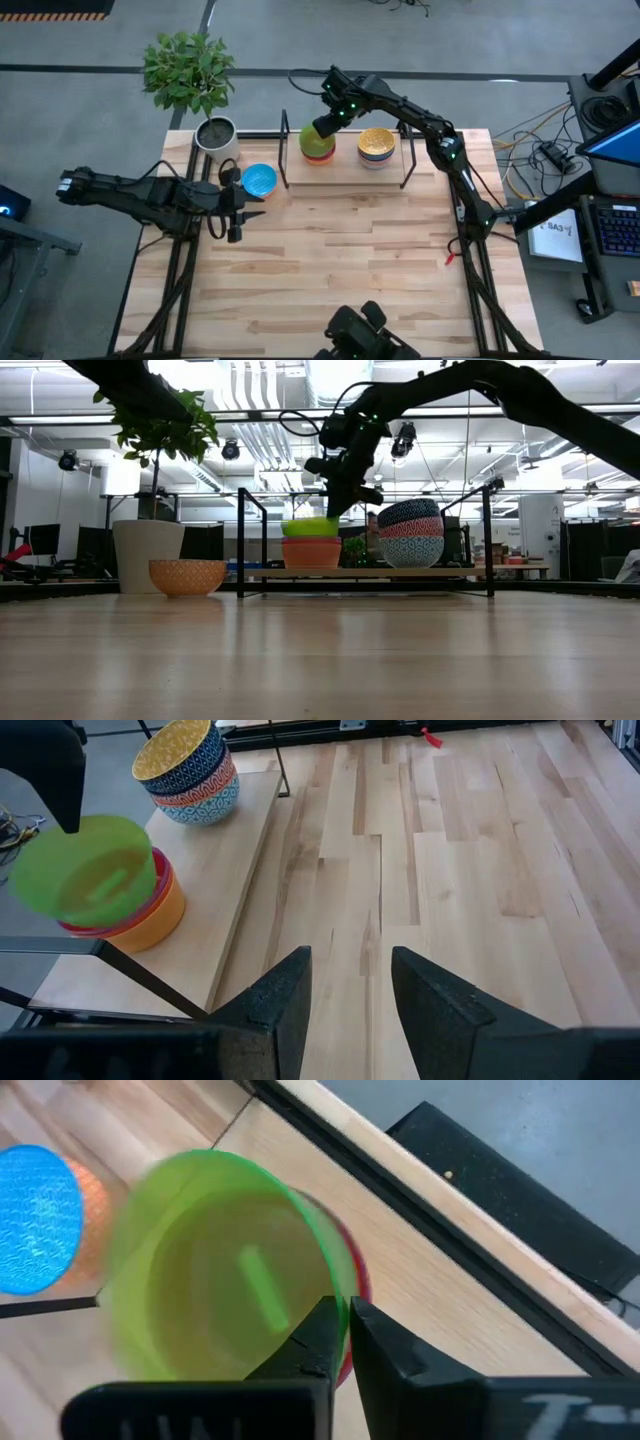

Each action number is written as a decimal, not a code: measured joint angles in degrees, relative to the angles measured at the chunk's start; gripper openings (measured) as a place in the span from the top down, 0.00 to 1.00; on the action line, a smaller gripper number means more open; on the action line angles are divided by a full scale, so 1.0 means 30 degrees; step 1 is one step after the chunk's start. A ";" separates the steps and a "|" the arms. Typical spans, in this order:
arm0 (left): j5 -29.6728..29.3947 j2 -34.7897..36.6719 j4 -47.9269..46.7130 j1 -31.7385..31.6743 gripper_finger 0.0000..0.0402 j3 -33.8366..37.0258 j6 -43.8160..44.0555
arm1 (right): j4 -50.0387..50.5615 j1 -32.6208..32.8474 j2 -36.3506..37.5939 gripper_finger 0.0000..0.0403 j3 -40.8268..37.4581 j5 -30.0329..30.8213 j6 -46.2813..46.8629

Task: Place and stack bowls onto a shelf
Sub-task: Stack the green bowl on top of the violet bowl on the shelf, then stack the light blue patterned bowl on top of the yellow patterned bowl on the shelf

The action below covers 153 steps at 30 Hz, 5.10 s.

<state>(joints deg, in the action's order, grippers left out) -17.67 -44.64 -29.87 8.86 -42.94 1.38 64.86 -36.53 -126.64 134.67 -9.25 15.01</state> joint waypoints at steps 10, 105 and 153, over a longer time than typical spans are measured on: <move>0.0000 -0.0015 0.0000 -0.0006 0.69 0.0000 0.0004 | -0.0385 0.0000 0.0073 0.73 -0.0015 0.0282 -0.0039; 0.0451 -1.0918 -0.0345 0.1105 1.00 -0.6129 0.3461 | -1.9682 1.7737 2.3837 0.81 -3.0192 0.1864 -0.5459; 0.6022 -2.4432 0.8129 -0.9027 0.99 -1.8801 -0.9364 | -1.8275 1.9963 3.2178 0.81 -3.3543 0.2125 -0.7044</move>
<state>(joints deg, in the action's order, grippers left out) 0.39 -117.94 -5.48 -18.22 -99.34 -26.71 10.03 23.35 -30.11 34.04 -2.87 -6.12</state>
